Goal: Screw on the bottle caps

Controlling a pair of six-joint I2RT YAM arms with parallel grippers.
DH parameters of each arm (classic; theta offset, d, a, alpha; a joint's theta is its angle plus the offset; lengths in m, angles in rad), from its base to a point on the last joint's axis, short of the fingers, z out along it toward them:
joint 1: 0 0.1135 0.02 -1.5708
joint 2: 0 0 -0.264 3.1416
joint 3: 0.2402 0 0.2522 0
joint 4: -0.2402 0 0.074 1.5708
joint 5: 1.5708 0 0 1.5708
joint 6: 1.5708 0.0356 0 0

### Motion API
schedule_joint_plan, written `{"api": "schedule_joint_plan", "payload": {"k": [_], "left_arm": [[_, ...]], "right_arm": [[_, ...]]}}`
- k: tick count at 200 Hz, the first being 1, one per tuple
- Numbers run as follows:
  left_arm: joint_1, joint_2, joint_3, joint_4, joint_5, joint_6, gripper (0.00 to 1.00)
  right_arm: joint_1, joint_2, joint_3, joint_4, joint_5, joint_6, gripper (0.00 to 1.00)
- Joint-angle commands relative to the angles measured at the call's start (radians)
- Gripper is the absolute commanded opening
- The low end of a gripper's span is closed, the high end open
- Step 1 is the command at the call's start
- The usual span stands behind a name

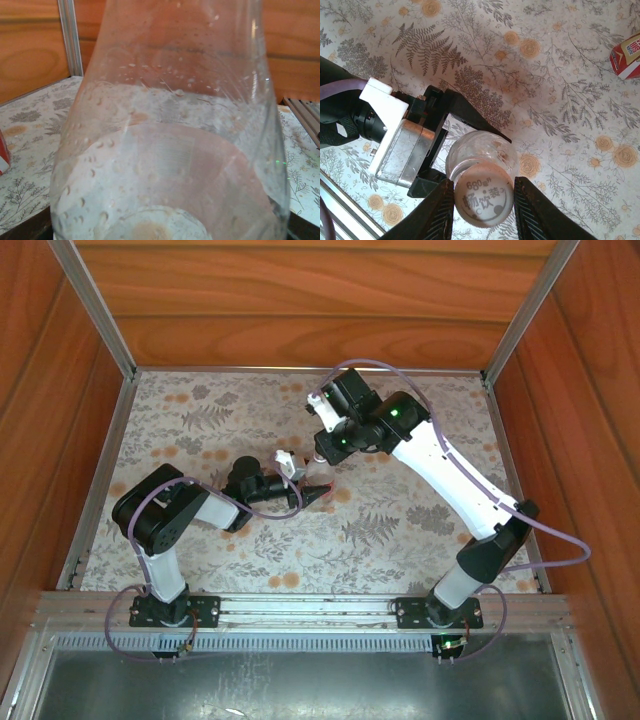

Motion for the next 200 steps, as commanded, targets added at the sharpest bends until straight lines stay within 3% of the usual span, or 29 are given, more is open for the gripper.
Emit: {"api": "schedule_joint_plan", "payload": {"k": [1,127,200], "left_arm": [[0.007,0.028,0.011,-0.019,0.017,-0.006,0.67],[0.007,0.038,0.017,-0.018,0.025,-0.002,0.67],[0.006,0.041,0.014,-0.019,0.020,0.015,0.67]], "right_arm": [[0.010,0.013,-0.006,-0.032,-0.016,-0.017,0.36],[0.015,0.061,0.021,-0.059,-0.054,-0.028,0.34],[0.015,0.159,0.190,-0.216,-0.007,0.008,0.31]]}}
